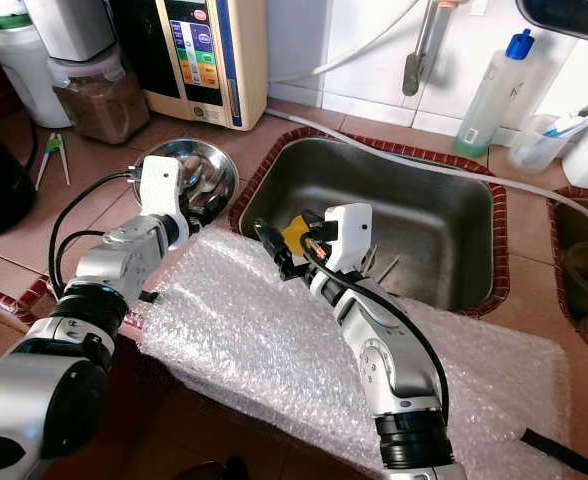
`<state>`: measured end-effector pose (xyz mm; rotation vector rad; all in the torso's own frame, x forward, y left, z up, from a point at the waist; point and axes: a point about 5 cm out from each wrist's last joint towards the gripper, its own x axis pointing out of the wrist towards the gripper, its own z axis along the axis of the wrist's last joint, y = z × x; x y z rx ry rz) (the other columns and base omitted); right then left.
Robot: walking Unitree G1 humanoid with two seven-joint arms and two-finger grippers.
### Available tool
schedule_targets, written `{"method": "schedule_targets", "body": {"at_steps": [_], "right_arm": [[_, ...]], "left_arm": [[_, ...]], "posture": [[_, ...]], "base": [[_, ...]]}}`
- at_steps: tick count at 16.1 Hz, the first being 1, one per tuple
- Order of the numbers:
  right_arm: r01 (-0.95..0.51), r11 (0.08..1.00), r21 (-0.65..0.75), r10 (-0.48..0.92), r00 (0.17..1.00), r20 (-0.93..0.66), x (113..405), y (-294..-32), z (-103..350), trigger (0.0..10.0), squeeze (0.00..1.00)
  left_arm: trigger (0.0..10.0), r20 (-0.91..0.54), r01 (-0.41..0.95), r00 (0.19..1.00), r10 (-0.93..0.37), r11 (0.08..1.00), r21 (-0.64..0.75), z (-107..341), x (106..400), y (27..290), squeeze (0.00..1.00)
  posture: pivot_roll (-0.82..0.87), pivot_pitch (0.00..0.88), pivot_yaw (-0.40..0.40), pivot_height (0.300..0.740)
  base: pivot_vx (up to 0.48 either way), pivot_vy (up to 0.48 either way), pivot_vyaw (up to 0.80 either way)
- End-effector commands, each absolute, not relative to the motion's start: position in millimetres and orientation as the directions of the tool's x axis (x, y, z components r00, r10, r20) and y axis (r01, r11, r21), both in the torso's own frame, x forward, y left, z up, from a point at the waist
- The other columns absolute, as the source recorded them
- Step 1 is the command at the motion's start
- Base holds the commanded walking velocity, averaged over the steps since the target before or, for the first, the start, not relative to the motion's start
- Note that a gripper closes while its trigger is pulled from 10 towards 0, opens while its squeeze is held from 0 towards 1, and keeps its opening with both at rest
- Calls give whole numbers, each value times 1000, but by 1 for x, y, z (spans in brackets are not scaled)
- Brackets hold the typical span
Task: Kitchen organization
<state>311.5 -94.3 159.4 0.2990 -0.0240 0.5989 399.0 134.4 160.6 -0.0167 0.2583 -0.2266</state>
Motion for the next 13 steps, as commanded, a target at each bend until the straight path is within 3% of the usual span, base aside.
{"method": "schedule_targets", "body": {"at_steps": [1, 13], "right_arm": [[-570, 779, 262, 562, 820, 111, 309, -95, 161, 10000, 0], [-571, 781, 254, 559, 820, 124, 313, -98, 165, 10000, 0]], "left_arm": [[0, -316, 179, 930, -188, 982, -56, 148, 396, 142, 0], [0, -212, 71, 967, -139, 952, -299, 179, 405, 152, 0]], "posture": [[-45, 99, 43, 740], [-39, 92, 37, 740]], "base": [[0, 0, 0], [0, 0, 0]]}}
